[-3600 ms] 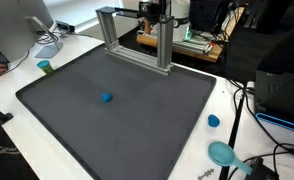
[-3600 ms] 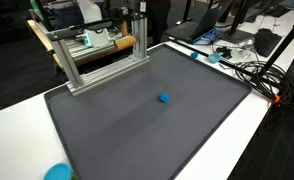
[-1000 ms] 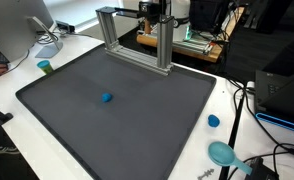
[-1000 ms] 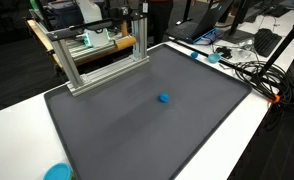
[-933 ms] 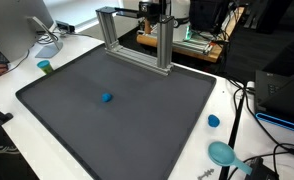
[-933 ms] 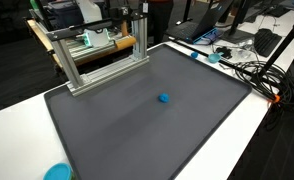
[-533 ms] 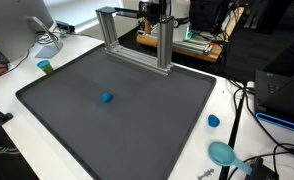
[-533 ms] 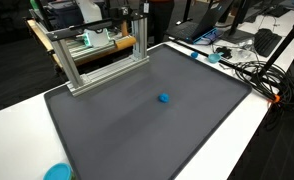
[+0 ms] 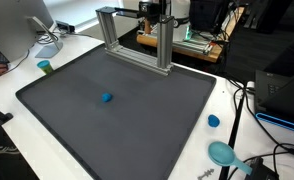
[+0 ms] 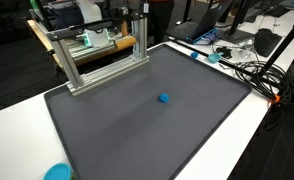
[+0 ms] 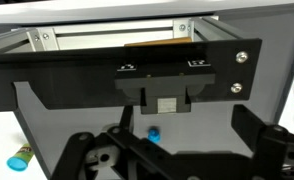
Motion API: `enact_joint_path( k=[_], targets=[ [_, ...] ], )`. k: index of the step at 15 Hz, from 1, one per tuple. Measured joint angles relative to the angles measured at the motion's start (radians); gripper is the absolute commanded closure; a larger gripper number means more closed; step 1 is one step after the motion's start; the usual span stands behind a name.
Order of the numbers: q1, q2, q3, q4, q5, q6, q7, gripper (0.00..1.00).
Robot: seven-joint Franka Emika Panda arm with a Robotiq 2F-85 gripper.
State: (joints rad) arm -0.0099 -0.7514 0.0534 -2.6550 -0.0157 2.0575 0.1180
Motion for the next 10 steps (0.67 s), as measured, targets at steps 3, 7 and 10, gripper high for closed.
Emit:
enact_joint_path(
  k=[3, 7, 10],
  targets=[
    [0.0, 0.04, -0.002, 0.0, -0.002, 0.028, -0.019, 0.0],
    [-0.007, 0.098, -0.01, 0.001, -0.02, 0.042, -0.049, 0.0],
    [-0.01, 0.114, -0.019, 0.0, -0.036, 0.042, -0.07, 0.0]
  ],
)
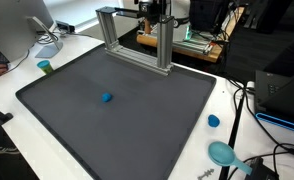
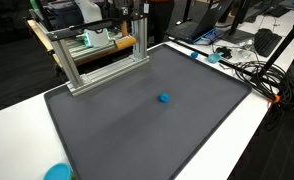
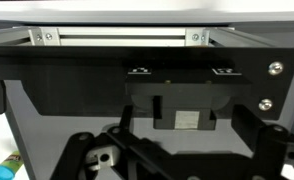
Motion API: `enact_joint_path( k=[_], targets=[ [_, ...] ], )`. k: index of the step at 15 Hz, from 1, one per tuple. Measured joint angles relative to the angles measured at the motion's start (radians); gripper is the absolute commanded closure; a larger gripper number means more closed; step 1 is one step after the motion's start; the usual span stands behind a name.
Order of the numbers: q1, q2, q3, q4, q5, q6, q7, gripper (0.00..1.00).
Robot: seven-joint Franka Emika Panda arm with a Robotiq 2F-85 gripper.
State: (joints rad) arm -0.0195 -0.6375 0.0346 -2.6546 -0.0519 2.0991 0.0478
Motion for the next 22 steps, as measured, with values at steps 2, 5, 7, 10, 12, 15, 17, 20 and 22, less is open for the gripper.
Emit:
enact_joint_path(
  k=[2, 5, 7, 10, 12, 15, 17, 20, 22],
  targets=[
    [0.001, -0.003, -0.012, -0.001, 0.0, -0.001, -0.03, 0.0],
    [0.005, -0.019, -0.033, -0.014, 0.002, -0.002, -0.071, 0.0],
    [0.005, -0.036, -0.039, -0.028, 0.004, -0.001, -0.076, 0.0],
    [0.006, -0.071, -0.039, -0.052, 0.018, 0.016, -0.054, 0.0],
    [0.008, -0.09, -0.037, -0.065, 0.025, 0.029, -0.036, 0.0],
    [0.008, -0.098, -0.037, -0.069, 0.028, 0.029, -0.034, 0.0],
    [0.008, -0.098, -0.036, -0.068, 0.025, 0.03, -0.034, 0.0],
    [0.008, -0.098, -0.028, -0.066, 0.023, 0.033, -0.034, 0.0],
    [0.008, -0.097, -0.017, -0.066, 0.022, 0.033, -0.032, 0.0]
  ],
)
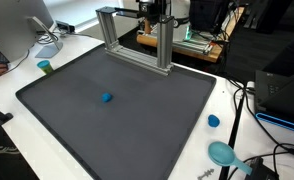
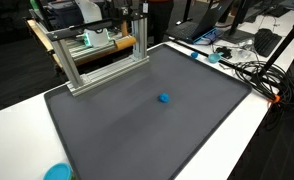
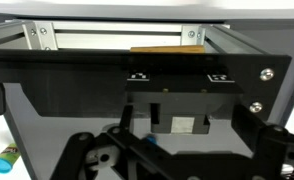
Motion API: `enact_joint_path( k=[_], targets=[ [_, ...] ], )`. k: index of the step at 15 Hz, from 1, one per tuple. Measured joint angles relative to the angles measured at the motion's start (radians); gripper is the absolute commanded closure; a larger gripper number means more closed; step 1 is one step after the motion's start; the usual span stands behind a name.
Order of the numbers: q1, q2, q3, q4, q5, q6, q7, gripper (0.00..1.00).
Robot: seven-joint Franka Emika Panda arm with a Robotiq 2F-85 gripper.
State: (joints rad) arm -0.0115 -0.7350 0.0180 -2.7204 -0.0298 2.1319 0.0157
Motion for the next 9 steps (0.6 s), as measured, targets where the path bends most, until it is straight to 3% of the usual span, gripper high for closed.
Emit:
enact_joint_path(
  k=[5, 9],
  targets=[
    [-0.004, 0.007, 0.059, 0.0, -0.006, -0.003, 0.084, 0.01],
    [-0.004, 0.009, 0.078, 0.003, -0.005, -0.008, 0.133, 0.09]
  ],
)
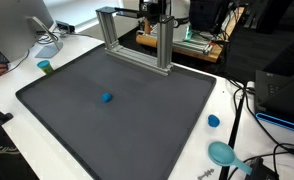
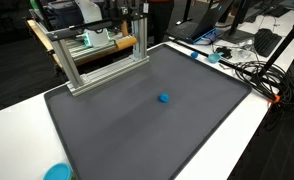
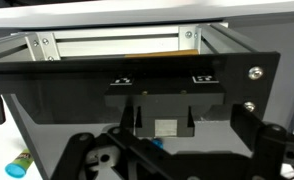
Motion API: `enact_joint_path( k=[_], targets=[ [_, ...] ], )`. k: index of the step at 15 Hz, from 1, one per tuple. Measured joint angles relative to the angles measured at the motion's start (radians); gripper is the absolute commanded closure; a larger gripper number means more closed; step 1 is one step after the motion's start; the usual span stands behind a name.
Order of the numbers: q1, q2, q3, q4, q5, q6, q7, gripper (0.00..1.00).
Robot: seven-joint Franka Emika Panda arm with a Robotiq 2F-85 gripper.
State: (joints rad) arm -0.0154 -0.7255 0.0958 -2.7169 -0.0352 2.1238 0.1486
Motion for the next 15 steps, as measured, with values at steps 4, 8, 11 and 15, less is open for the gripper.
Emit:
enact_joint_path(
  k=[4, 8, 11, 15],
  targets=[
    [-0.003, 0.001, -0.009, 0.004, 0.002, 0.0, 0.007, 0.07],
    [-0.005, 0.012, -0.01, 0.008, 0.002, 0.002, 0.017, 0.0],
    [-0.007, 0.031, -0.01, 0.02, 0.002, -0.004, 0.027, 0.0],
    [-0.009, 0.045, -0.012, 0.025, 0.002, -0.005, 0.028, 0.0]
  ],
)
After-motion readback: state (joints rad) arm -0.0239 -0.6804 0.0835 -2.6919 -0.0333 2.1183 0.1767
